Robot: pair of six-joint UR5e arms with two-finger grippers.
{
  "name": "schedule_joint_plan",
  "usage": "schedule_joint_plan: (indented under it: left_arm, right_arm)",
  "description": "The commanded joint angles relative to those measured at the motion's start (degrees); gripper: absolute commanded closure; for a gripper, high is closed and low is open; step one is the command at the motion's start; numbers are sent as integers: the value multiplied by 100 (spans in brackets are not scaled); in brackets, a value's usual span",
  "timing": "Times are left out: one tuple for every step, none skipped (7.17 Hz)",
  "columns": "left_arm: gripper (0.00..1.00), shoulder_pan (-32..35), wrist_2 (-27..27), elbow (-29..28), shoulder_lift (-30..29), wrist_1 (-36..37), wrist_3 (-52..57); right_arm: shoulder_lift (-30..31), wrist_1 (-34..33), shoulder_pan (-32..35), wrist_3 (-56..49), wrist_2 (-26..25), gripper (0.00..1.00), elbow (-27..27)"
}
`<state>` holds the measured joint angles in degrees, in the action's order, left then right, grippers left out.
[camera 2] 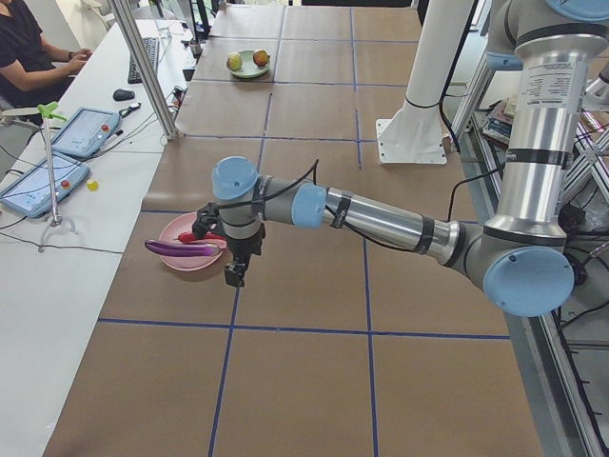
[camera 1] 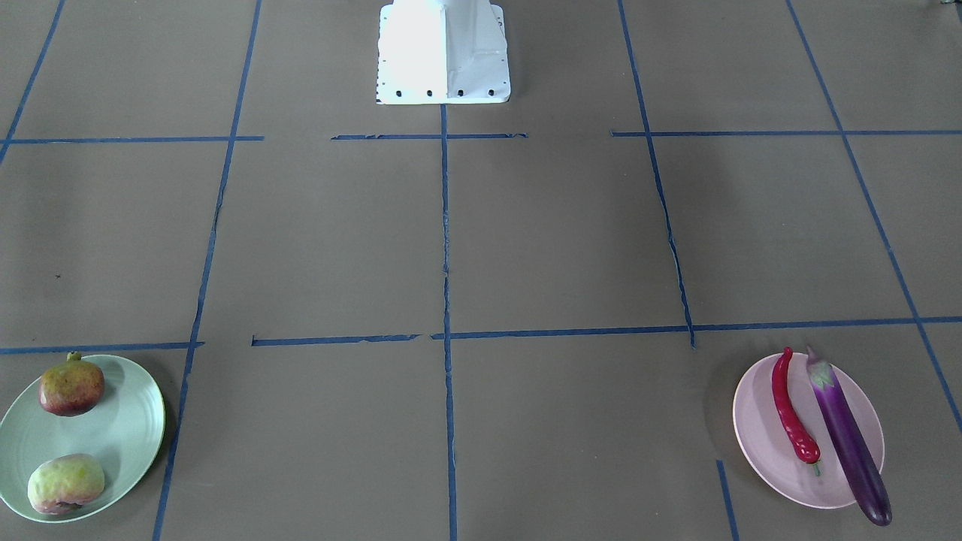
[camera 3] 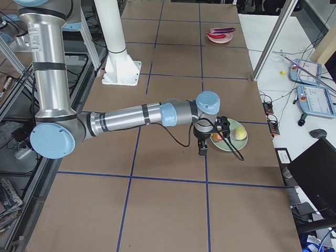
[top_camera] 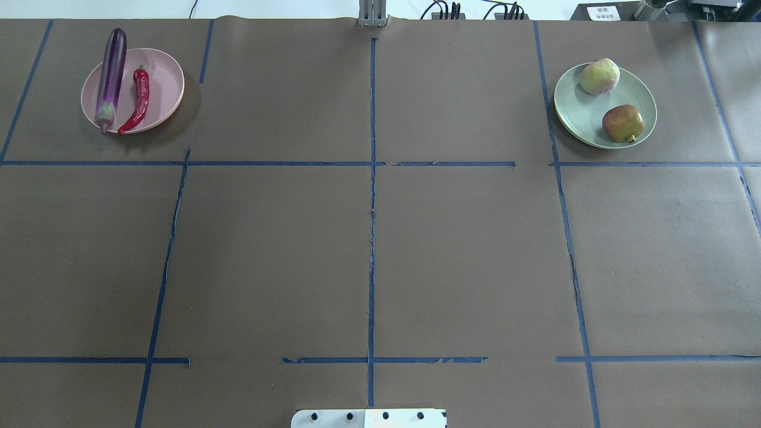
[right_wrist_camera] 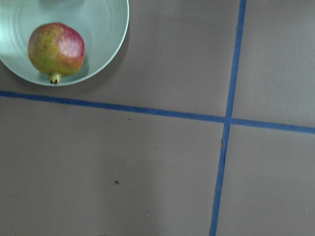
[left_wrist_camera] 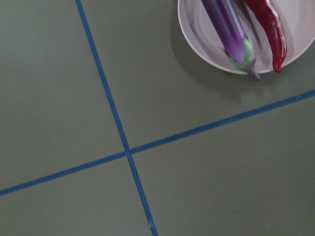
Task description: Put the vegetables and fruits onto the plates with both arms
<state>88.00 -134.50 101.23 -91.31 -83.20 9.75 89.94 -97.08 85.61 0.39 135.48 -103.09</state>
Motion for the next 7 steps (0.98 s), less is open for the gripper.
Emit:
schedule_joint_plan:
  left_arm:
    - [0, 182, -156, 10, 542, 171, 1]
    - [0, 182, -147, 202, 605, 503, -104]
    - [0, 182, 18, 204, 684, 480, -44]
    - [0, 174, 55, 204, 650, 532, -44]
    - [0, 182, 55, 256, 615, 550, 69]
    - [0, 182, 55, 475, 728, 559, 279]
    - [0, 182, 55, 572, 929, 559, 281]
  right_arm:
    - [620, -268, 79, -390, -56, 0, -640]
    - [622, -259, 44, -390, -65, 0, -633]
    - [613, -251, -61, -373, -65, 0, -633]
    - [613, -242, -131, -338, -57, 0, -633]
    - [613, -233, -210, -320, -57, 0, -633]
    - [613, -224, -246, -320, -57, 0, -616]
    - [613, -224, -255, -329, -48, 0, -624]
